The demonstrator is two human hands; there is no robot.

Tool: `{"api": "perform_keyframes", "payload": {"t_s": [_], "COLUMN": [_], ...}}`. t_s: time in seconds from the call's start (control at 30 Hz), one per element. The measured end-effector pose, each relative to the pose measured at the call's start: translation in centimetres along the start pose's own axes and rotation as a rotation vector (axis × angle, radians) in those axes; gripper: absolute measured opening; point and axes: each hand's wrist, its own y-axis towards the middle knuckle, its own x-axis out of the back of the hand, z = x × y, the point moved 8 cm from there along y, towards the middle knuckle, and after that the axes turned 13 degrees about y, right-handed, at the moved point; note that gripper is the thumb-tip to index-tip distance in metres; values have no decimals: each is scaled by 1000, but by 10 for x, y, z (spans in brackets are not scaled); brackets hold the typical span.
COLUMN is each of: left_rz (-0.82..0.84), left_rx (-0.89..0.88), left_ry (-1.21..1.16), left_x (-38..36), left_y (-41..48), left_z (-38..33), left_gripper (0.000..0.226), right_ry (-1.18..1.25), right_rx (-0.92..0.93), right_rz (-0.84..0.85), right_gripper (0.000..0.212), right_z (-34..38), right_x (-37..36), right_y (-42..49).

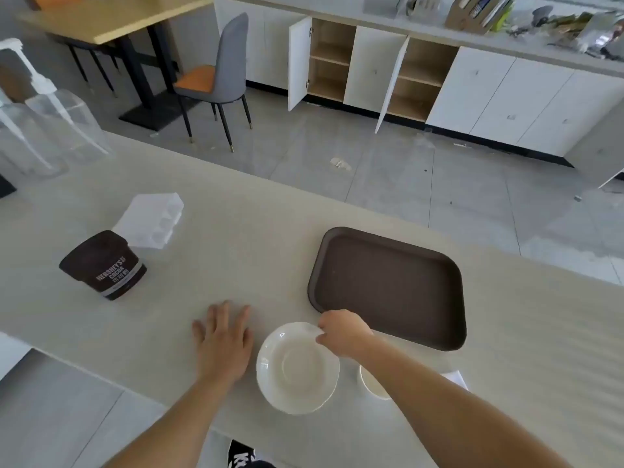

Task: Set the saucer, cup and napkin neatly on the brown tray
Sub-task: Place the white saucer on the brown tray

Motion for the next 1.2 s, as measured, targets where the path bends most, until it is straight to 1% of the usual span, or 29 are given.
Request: {"api": "perform_keyframes", "payload": {"t_s": [0.03, 0.13, 0.23, 0.33, 0.43, 0.53, 0.7, 0.83, 1.2], "left_rz": [38, 28, 9, -9, -31, -23, -49, -70, -103], "left_rx": [33, 103, 116, 132, 132, 146, 145, 152, 153], "left_ry": [-19, -59, -67, -81, -87, -80, -77, -74, -51], "left_x": [-1, -5, -10, -10, -10, -11, -9, -11, -12], "left_y": [2, 5, 4, 5, 5, 5, 5, 6, 6], "left_z": [1, 0, 0, 2, 1, 3, 1, 3, 3], "left_gripper": [51, 55, 57, 56, 54, 56, 58, 57, 55], "right_ry": [21, 83, 141, 173, 230, 304, 514, 619, 847], "right_rx": [-11, -34, -34, -11, -22, -43, -122, -202, -345], "right_rz": [5, -9, -20, -16, -54, -116, -245, -340, -396], "right_gripper": [23, 18, 10, 8, 4, 10, 14, 16, 17], "right_z": [0, 0, -2, -5, -13, -25, -58, -85, -125], "right_x": [-1, -3, -4, 1, 18, 43, 84, 98, 87], "right_y": [2, 5, 7, 8, 4, 1, 2, 12, 33]}}
